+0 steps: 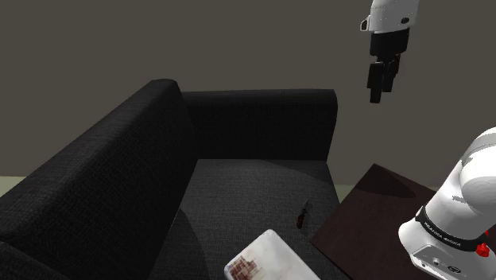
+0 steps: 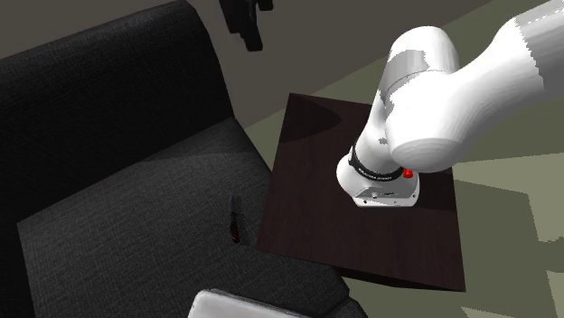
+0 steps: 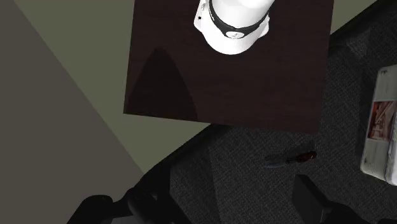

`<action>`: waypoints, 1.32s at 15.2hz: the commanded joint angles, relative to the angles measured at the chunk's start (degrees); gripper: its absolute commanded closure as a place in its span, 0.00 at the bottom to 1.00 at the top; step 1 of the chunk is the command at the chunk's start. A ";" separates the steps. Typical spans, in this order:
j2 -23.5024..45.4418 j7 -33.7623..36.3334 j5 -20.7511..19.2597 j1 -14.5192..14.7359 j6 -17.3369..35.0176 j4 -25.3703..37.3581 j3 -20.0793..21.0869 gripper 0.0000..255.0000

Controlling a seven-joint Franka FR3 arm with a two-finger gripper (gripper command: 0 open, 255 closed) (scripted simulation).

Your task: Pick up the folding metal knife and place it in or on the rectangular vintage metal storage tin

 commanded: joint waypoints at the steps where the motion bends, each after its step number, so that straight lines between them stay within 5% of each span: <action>1: 0.00 0.00 0.00 0.00 0.00 0.00 0.00 0.00; 11: 0.06 22.31 11.13 -2.17 16.17 -16.66 8.35 0.00; 20: 11.13 39.94 23.42 -1.33 37.00 -24.99 17.14 0.00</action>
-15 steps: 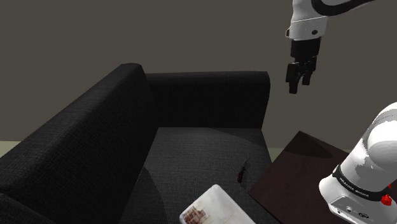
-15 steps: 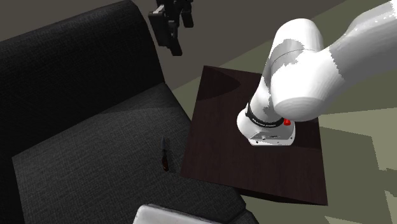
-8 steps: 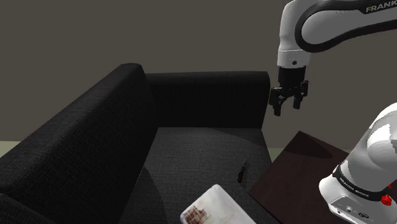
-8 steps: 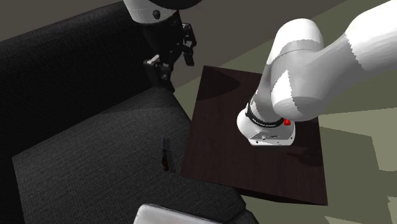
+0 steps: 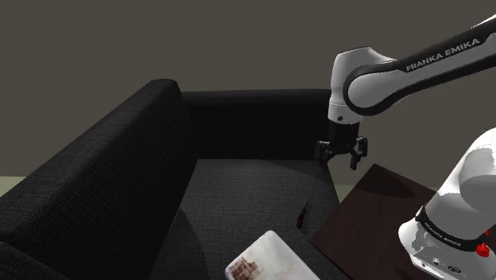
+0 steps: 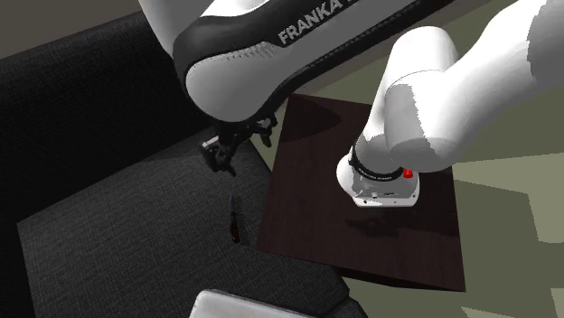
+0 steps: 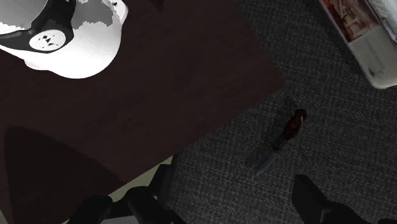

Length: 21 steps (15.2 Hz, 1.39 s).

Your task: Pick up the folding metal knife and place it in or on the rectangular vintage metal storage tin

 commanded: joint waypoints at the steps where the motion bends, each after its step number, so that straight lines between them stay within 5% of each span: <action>1: 3.83 3.79 2.79 0.20 5.07 -0.48 1.83 0.00; 12: 34.00 18.73 17.05 2.37 35.36 3.16 9.20 0.00; 21: 42.50 15.46 21.28 3.56 43.08 4.25 10.59 0.00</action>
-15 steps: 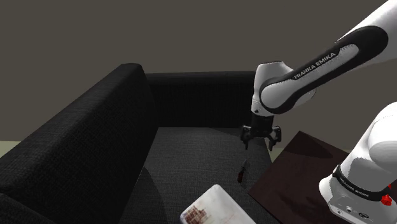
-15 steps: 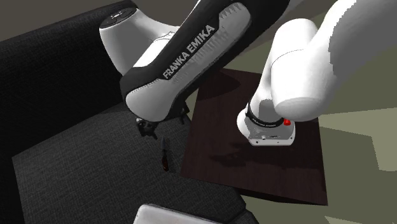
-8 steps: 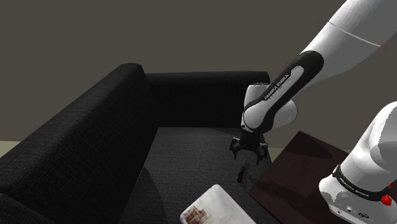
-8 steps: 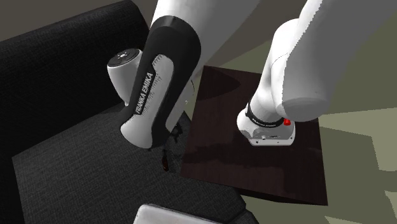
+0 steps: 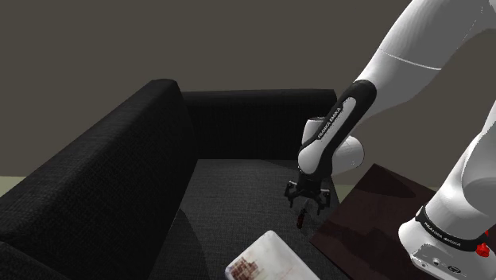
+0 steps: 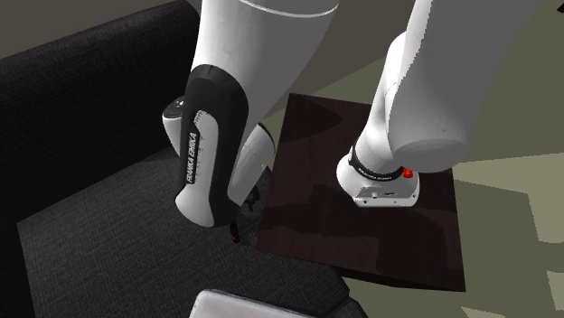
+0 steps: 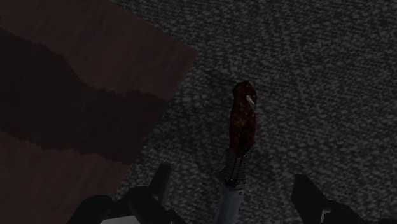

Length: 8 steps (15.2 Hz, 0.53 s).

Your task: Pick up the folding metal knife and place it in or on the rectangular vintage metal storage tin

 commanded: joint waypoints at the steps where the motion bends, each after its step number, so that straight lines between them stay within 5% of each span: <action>1: 0.34 -0.19 0.26 0.03 0.36 0.03 0.10 0.00; 6: 0.32 -0.17 0.25 0.03 0.34 0.03 0.10 0.00; 7: 0.32 -0.17 0.25 0.03 0.34 0.03 0.10 1.00; 8: 0.32 -0.17 0.25 0.03 0.34 0.03 0.10 1.00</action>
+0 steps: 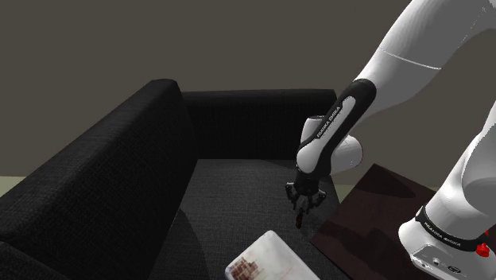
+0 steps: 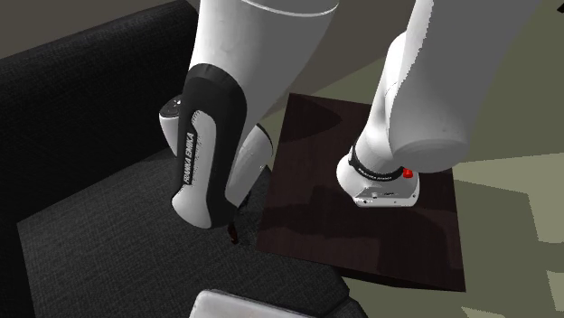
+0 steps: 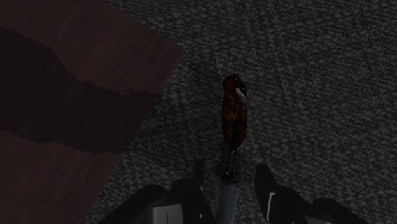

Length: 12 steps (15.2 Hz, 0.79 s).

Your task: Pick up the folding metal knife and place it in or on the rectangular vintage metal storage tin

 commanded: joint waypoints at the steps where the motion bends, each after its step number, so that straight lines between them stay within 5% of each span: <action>1: 0.33 0.05 -0.01 -0.08 -0.90 -0.60 -0.14 1.00; 12: -4.36 2.45 -1.82 -0.05 -4.70 -1.45 -0.46 1.00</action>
